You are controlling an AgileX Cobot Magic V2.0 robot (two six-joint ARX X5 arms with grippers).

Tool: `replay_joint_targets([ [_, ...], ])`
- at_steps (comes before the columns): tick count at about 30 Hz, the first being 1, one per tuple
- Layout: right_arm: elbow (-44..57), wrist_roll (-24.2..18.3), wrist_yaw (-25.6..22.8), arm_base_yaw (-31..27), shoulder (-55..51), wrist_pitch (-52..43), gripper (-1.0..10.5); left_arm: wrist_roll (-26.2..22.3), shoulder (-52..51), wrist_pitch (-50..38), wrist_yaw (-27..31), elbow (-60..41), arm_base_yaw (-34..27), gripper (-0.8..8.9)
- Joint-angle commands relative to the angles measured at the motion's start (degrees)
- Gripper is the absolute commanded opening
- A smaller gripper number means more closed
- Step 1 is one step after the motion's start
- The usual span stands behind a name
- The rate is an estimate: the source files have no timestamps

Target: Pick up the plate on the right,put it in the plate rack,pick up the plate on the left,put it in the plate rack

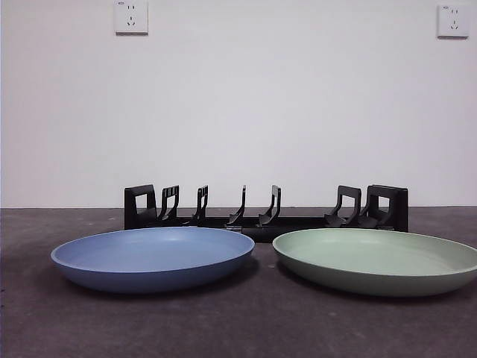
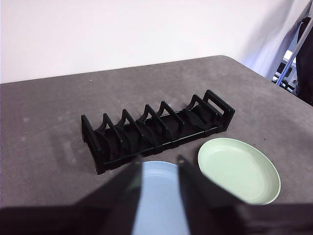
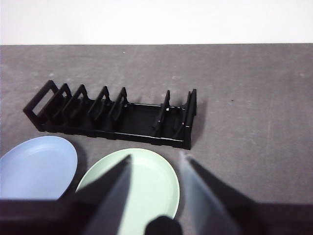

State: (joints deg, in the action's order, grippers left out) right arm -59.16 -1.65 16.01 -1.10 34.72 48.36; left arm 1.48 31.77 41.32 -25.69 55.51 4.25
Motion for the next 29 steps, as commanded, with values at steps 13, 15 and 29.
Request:
replay_joint_targets([
  [13, -0.48, 1.68, 1.25, 0.04, 2.91, 3.43, 5.8, -8.26, 0.26, 0.28, -1.77, 0.02, 1.90, 7.00],
  [15, -0.50, 1.86, 1.97, 0.02, 4.28, 4.31, 5.7, -11.67, 0.42, 0.90, -1.75, 0.02, 3.04, 7.00],
  [29, -0.50, 2.86, 0.85, 1.64, 32.76, 6.82, 5.6, -22.97, 3.63, 1.18, -0.83, 0.02, 12.57, 7.00],
])
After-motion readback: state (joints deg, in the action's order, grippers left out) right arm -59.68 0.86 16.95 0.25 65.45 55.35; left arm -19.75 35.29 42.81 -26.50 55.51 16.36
